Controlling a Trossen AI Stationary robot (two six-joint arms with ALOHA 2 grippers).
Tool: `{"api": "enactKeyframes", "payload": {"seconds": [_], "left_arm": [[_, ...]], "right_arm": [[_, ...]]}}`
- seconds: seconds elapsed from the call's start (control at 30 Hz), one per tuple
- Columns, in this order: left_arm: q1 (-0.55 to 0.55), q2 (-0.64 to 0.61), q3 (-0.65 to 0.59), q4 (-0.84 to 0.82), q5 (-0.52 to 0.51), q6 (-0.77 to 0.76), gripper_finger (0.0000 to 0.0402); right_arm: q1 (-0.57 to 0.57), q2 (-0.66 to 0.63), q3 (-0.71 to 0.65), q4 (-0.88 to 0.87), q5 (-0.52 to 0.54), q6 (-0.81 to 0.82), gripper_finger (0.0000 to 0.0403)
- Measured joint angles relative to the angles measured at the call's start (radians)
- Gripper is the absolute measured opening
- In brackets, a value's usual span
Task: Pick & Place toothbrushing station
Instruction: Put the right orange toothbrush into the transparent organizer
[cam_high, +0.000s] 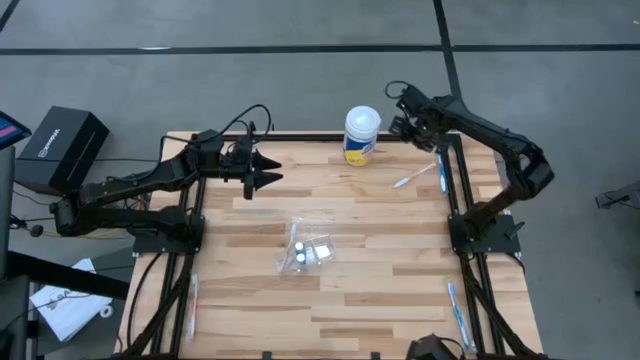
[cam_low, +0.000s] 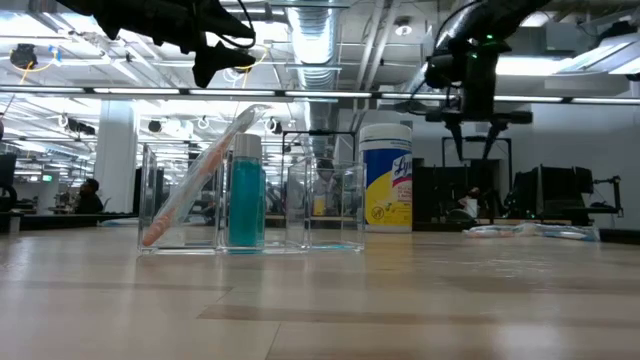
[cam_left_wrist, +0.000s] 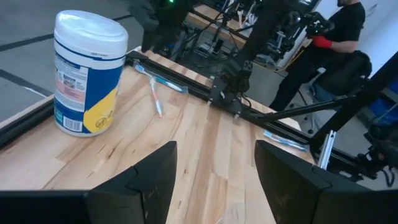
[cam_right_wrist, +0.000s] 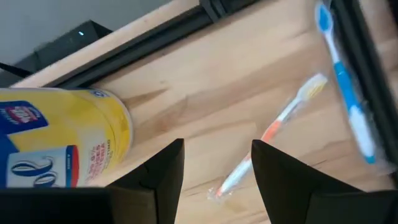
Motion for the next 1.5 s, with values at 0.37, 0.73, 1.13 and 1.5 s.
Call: {"api": "enactKeyframes", "payload": {"seconds": [0.37, 0.73, 1.13, 1.5], "left_arm": [[0.000, 0.000, 0.000, 0.003, 0.000, -0.018, 0.0210], [0.000, 0.000, 0.000, 0.002, 0.012, -0.037, 0.0210], [-0.001, 0.000, 0.000, -0.027, 0.021, -0.037, 0.0210], [-0.001, 0.000, 0.000, -0.028, 0.023, -0.037, 0.0210]], "right_arm": [[0.014, -0.174, -0.368, 0.230, -0.076, 0.173, 0.0178], [0.001, -0.123, -0.443, 0.307, -0.107, 0.216, 0.0176], [0.001, 0.000, -0.444, 0.400, -0.150, 0.234, 0.0178], [0.000, 0.019, -0.444, 0.385, -0.154, 0.233, 0.0182]]}}
